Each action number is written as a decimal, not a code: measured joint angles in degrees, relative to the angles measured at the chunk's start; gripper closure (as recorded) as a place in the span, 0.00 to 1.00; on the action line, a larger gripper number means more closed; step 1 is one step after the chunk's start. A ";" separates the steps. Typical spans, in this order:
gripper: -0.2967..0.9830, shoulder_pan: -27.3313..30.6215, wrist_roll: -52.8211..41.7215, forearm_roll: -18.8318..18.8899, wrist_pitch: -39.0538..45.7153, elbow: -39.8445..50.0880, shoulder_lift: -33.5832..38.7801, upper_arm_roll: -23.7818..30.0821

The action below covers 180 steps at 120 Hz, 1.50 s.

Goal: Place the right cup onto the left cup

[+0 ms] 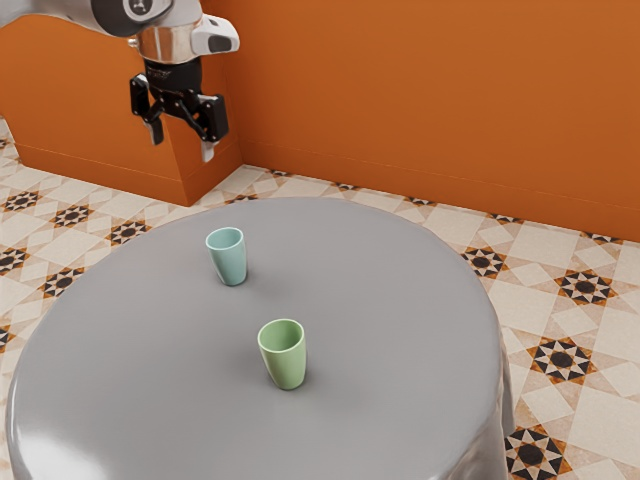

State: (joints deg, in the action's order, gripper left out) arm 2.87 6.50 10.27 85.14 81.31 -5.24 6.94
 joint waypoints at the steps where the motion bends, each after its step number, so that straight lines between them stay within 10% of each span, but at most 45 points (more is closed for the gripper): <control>1: 0.23 0.03 0.01 0.00 0.03 0.00 -0.02 0.00; 180: 0.23 0.13 32.14 -0.40 25.45 24.02 -1.72 19.65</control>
State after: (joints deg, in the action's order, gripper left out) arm 3.00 38.64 9.87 110.59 105.34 -6.96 26.59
